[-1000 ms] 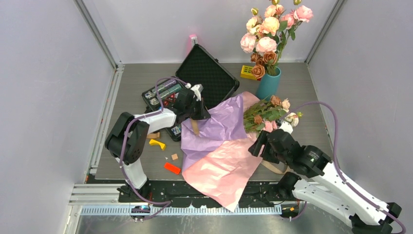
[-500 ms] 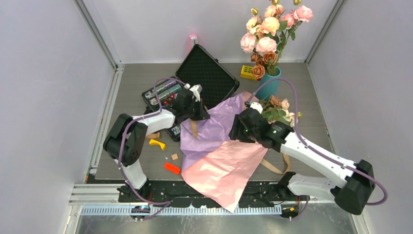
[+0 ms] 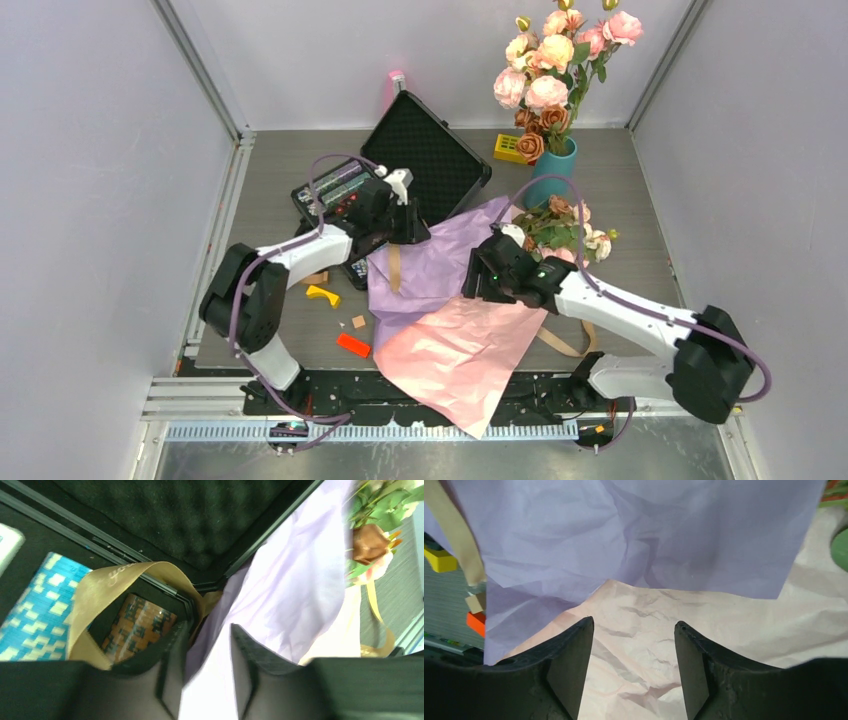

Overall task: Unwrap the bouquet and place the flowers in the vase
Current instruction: Unfold the wrapping paper at the center of the board.

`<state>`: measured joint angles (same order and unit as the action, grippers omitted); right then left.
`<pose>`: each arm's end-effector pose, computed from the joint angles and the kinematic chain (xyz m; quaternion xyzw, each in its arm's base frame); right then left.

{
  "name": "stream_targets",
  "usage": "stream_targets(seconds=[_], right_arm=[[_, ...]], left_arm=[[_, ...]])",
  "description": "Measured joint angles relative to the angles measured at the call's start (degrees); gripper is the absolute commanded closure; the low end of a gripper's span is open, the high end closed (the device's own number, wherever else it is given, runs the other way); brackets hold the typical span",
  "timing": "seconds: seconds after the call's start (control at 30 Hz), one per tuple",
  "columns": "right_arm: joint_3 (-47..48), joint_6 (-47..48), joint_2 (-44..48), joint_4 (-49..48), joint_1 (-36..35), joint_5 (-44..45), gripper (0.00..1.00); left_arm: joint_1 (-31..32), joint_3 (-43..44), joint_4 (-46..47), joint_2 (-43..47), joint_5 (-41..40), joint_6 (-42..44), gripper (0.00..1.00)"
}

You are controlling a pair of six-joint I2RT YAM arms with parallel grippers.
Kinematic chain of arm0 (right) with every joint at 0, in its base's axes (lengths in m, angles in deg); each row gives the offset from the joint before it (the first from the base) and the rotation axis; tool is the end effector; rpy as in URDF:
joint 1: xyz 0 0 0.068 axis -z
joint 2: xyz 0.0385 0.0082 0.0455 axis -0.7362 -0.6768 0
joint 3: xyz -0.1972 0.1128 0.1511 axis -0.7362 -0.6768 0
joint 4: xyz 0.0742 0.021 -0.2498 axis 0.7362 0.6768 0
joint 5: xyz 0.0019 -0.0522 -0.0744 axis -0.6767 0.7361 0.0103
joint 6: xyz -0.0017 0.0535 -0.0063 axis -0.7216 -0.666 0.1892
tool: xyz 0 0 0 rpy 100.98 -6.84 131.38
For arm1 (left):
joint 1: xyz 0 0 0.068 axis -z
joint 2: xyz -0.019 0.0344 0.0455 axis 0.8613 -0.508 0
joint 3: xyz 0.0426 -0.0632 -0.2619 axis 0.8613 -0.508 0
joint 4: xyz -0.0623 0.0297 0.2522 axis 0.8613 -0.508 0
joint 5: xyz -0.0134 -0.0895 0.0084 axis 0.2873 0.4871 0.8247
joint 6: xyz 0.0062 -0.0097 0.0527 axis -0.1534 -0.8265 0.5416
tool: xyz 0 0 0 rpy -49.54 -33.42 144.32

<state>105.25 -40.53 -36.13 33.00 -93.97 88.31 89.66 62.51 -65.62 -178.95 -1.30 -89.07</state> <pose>0.1715 0.1728 0.2178 0.0273 0.9492 0.1690 0.2642 0.3094 -0.1911 0.2047 0.0708 0.8841 -0.3240 0.3291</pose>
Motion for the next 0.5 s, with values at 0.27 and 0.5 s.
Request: stream_targets(seconds=[0.27, 0.5], right_arm=[[-0.1, 0.5, 13.8, 4.1, 1.3, 4.7, 0.18], [-4.5, 2.8, 14.8, 2.4, 14.2, -0.1, 0.19]], left_arm=[[1.0, 0.0, -4.7, 12.2, -3.0, 4.6, 0.27], [7.7, -5.1, -7.5, 20.6, -5.6, 9.5, 0.19]])
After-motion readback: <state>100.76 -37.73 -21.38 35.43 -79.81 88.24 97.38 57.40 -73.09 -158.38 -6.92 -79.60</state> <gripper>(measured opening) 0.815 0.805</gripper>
